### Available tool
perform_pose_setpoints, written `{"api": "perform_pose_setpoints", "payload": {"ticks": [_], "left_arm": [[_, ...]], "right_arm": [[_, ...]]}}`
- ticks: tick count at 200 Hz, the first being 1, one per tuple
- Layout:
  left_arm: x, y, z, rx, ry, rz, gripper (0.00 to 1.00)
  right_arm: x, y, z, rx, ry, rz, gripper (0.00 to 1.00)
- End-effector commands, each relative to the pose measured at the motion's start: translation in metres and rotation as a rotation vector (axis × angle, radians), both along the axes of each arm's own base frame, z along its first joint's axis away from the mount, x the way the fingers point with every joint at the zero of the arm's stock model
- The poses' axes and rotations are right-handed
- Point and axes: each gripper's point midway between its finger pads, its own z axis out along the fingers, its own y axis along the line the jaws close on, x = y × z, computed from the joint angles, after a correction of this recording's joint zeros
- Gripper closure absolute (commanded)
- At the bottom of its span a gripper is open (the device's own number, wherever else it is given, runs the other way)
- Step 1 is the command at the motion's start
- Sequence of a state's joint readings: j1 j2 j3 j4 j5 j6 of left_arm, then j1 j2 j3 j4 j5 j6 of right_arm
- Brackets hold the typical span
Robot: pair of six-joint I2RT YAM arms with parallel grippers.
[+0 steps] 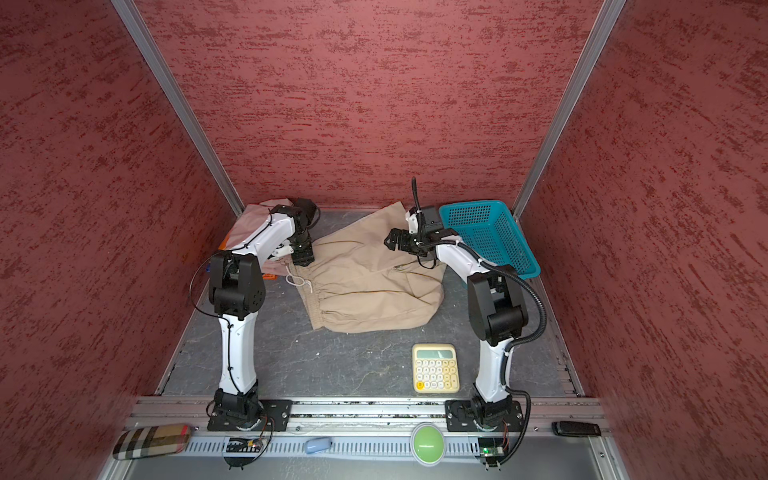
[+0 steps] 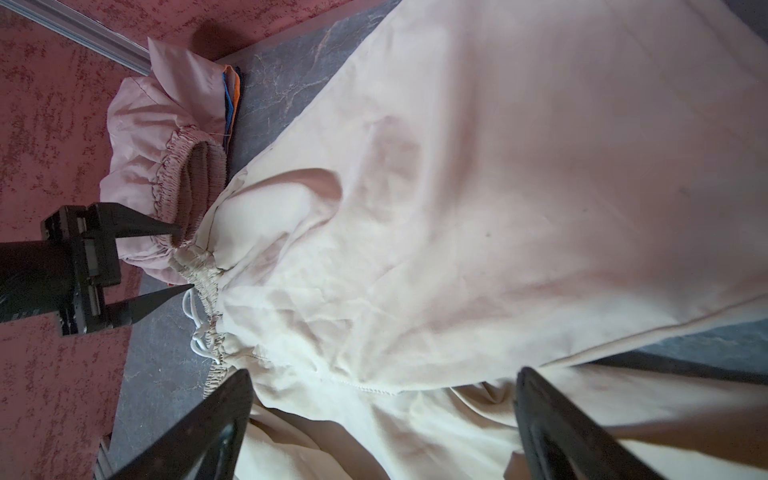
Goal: Fold and stack the shorts
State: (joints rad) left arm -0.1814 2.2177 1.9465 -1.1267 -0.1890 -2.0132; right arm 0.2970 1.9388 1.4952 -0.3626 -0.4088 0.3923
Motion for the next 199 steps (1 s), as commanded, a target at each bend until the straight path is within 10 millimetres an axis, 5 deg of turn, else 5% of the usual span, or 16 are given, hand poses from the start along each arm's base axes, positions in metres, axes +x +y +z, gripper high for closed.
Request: {"api": "perform_pose_setpoints", "payload": {"ticks": [1,70,115,140,160,178,199], "left_arm": [[0.006,0.009,-0.011,-0.059,-0.059,0.318,0.35],[0.015,0.017,-0.033,-0.083,-0.043,0.343,0.46],[0.012,0.018,-0.051,-0.097,-0.031,0.333,0.63],[0.014,0.012,-0.058,-0.101,-0.05,0.307,0.83],[0.027,0.01,-0.049,-0.083,-0.112,0.246,1.0],[0.052,0.009,-0.032,-0.062,-0.232,0.151,1.0],[0.084,0.002,0.016,0.015,-0.419,-0.063,1.0]], "right_arm": [[-0.003,0.001,0.014,0.021,-0.034,0.021,0.01],[0.001,0.001,0.016,0.015,-0.031,0.017,0.01],[0.002,0.0,0.015,0.009,-0.029,0.006,0.01],[0.005,0.0,0.014,0.006,-0.023,0.002,0.01],[0.008,-0.002,0.016,-0.011,-0.026,-0.003,0.01],[0.014,-0.008,0.02,-0.031,-0.028,-0.022,0.01],[0.028,-0.026,0.025,-0.051,-0.032,-0.103,0.01]]}}
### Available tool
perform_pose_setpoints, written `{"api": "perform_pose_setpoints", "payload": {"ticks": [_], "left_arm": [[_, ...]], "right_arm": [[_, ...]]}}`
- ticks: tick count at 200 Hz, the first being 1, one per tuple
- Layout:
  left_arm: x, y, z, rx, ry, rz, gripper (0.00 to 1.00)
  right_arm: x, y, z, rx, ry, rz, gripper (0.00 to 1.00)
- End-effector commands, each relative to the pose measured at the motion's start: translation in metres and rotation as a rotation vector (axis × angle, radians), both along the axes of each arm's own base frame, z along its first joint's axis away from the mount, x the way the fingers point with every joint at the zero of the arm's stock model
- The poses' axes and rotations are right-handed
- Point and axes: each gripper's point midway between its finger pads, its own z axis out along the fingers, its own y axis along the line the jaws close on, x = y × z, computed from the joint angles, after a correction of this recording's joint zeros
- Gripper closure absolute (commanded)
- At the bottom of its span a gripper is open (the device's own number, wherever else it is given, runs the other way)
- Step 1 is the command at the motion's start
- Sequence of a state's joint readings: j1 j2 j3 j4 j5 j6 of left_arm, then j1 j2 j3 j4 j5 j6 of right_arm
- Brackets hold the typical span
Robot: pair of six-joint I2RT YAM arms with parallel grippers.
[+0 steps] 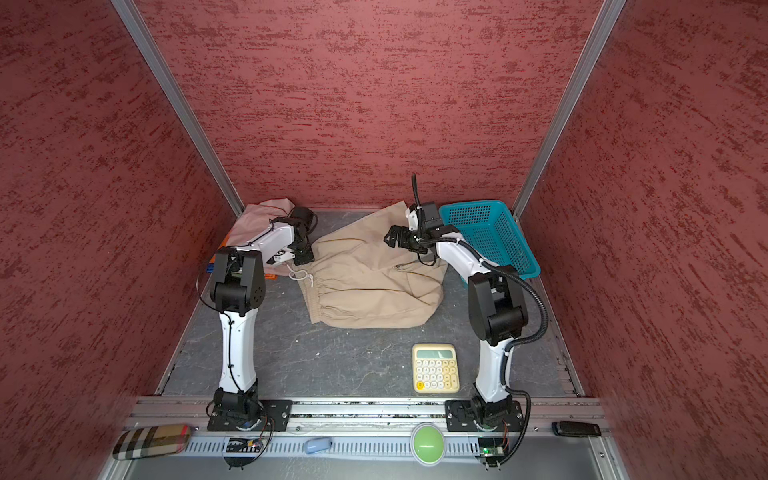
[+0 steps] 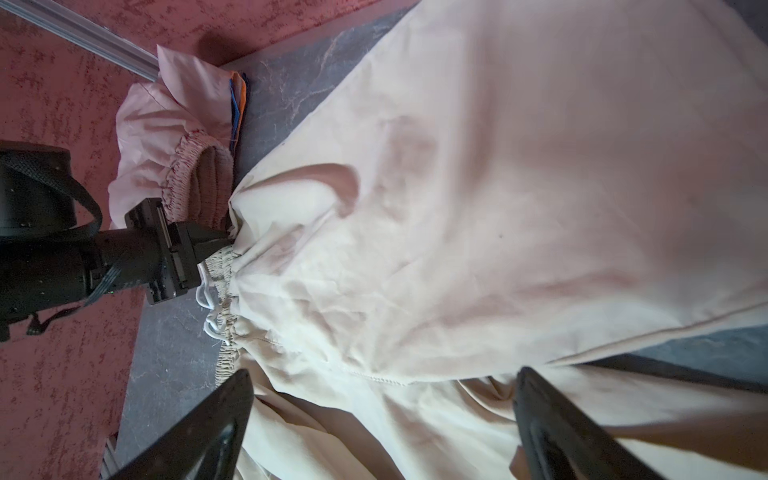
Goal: Fold and stack the shorts
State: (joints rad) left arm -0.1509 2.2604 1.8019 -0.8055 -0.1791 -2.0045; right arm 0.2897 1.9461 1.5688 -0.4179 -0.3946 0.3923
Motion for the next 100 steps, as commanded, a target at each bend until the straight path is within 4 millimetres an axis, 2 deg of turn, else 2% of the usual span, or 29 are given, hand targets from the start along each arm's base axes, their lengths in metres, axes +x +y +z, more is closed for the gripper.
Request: {"api": "perform_pose_setpoints", "payload": {"ticks": [1,26,45,79,100], "left_arm": [[0.05,-0.005,0.065,0.058,-0.297,-0.085,1.0],[0.059,-0.024,0.118,0.169,-0.447,-0.344,1.0],[0.053,-0.045,0.14,0.222,-0.554,-0.541,1.0],[-0.001,-0.063,0.128,0.226,-0.521,-0.777,1.0],[-0.042,-0.074,0.103,0.199,-0.432,-0.896,1.0]], "right_arm": [[0.02,-0.024,0.009,-0.046,-0.02,-0.091,0.01],[0.043,-0.045,0.008,-0.082,-0.019,-0.205,0.01],[0.065,-0.053,0.0,-0.107,-0.017,-0.269,0.01],[0.095,-0.057,-0.034,-0.12,0.05,-0.325,0.01],[0.101,-0.053,-0.051,-0.093,0.088,-0.331,0.01]]}}
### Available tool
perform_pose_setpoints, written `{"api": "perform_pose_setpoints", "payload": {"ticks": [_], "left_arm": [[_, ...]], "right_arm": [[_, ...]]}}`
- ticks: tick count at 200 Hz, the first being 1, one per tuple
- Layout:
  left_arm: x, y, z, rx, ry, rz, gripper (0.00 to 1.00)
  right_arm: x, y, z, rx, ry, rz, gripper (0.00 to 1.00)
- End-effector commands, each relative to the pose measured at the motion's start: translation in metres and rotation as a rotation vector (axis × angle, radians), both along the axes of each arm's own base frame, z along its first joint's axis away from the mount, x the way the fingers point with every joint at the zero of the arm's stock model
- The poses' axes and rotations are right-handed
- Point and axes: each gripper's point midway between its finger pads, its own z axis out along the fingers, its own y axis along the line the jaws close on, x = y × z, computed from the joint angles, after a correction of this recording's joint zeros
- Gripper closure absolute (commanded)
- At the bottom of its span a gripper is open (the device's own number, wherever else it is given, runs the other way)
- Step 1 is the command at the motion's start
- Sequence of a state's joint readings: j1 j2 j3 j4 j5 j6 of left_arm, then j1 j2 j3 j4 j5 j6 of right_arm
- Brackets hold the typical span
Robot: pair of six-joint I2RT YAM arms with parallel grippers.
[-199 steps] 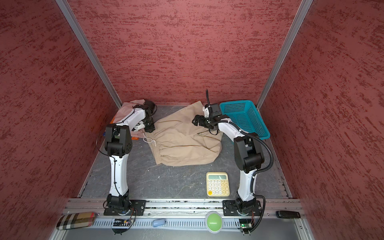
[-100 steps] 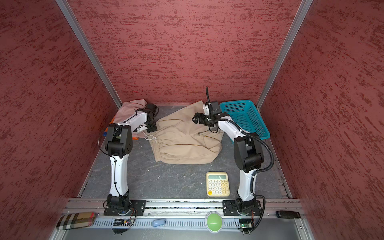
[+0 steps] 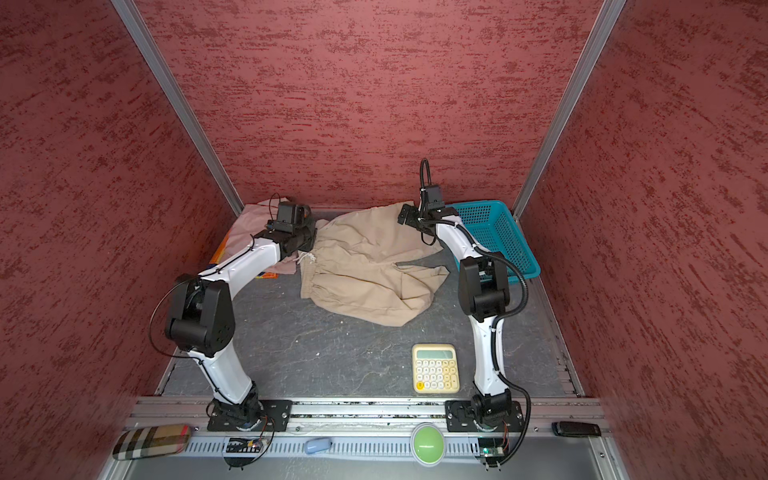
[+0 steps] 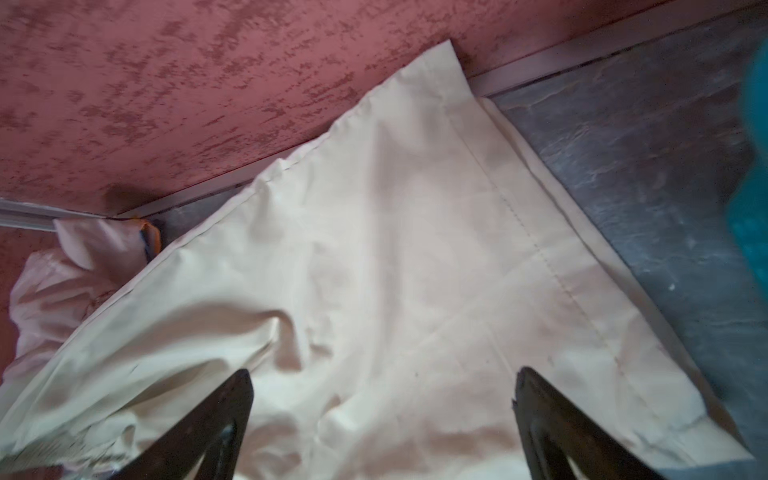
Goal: Fold and stack the shorts
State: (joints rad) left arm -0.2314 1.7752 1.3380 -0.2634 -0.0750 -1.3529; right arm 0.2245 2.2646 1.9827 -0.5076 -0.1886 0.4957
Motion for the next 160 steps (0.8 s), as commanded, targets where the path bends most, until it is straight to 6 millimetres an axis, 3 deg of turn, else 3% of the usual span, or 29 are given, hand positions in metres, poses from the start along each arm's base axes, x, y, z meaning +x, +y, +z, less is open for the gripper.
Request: {"api": "perform_pose_setpoints", "payload": {"ticks": [1,22,41,94,120,131,141,160], "left_arm": [[-0.035,-0.016,-0.031,0.094,0.074,-0.2,1.0],[-0.074,-0.002,-0.061,0.123,0.172,-0.202,1.0],[-0.089,0.008,-0.071,0.101,0.168,-0.195,1.0],[-0.104,0.011,-0.068,0.14,0.162,-0.263,1.0],[-0.115,0.015,-0.06,0.183,0.159,-0.284,1.0],[-0.12,0.017,-0.057,0.208,0.156,-0.295,1.0],[-0.125,0.019,-0.053,0.236,0.153,-0.307,1.0],[-0.134,0.018,-0.051,0.277,0.144,-0.33,1.0]], "right_arm": [[0.001,-0.005,-0.027,0.002,0.085,-0.053,0.01],[-0.004,-0.005,-0.045,0.003,0.127,-0.061,0.01],[-0.016,-0.007,-0.057,0.004,0.139,-0.056,0.01],[-0.056,-0.012,-0.102,0.005,0.236,-0.04,0.01],[-0.096,-0.019,-0.116,0.011,0.28,-0.048,0.01],[-0.117,-0.022,-0.114,0.028,0.282,-0.059,0.01],[-0.128,-0.023,-0.098,0.026,0.255,-0.069,0.01],[-0.12,-0.028,-0.047,0.016,0.151,-0.103,0.01]]}}
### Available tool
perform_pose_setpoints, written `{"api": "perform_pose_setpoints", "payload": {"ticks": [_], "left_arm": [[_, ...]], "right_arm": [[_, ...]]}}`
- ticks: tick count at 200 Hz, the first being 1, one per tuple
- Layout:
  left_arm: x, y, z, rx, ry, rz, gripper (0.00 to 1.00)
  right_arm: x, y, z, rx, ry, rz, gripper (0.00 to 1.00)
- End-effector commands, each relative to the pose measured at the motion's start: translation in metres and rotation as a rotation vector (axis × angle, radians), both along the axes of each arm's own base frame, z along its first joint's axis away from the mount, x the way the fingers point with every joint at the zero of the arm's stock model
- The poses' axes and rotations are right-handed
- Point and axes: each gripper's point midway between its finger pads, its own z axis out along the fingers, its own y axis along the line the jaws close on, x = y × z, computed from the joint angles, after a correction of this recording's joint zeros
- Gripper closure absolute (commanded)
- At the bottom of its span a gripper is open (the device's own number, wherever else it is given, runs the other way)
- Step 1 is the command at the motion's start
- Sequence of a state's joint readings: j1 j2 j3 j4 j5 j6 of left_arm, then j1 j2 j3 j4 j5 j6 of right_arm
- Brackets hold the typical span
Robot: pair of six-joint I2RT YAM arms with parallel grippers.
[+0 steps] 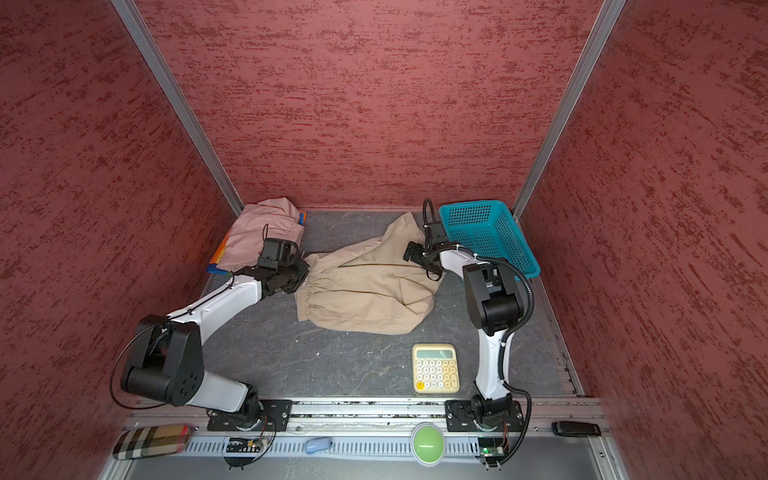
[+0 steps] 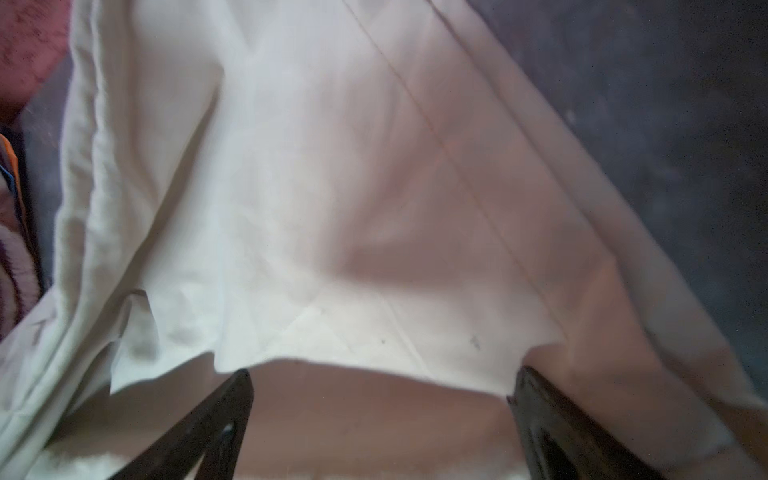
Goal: Fold and stack the shorts
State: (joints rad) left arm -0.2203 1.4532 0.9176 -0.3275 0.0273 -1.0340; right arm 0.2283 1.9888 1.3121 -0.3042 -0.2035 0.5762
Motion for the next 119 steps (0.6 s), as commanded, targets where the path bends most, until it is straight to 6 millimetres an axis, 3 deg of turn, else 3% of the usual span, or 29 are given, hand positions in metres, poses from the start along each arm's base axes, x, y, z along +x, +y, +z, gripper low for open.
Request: {"api": "perform_pose_setpoints", "payload": {"ticks": [1,16,30,64,88,119], "left_arm": [[-0.016,0.003,-0.002,0.086,0.007,-0.051,1.0],[-0.021,-0.002,-0.002,0.093,-0.001,-0.076,1.0],[-0.026,-0.005,-0.004,0.099,0.0,-0.082,1.0],[-0.034,-0.009,-0.007,0.077,-0.008,-0.077,1.0],[-0.035,-0.01,-0.01,0.072,-0.006,-0.078,1.0],[-0.035,-0.012,-0.01,0.065,-0.013,-0.083,1.0]], "right_arm": [[0.0,-0.005,0.041,-0.005,-0.068,-0.057,0.01],[0.019,-0.006,0.067,0.004,-0.108,-0.093,0.01],[0.04,-0.007,0.074,-0.002,-0.111,-0.135,0.01],[0.077,0.008,0.056,0.046,-0.049,-0.194,0.01],[0.094,0.019,0.039,0.099,-0.021,-0.224,0.01],[0.111,0.038,0.036,0.198,-0.03,-0.213,0.01]]}}
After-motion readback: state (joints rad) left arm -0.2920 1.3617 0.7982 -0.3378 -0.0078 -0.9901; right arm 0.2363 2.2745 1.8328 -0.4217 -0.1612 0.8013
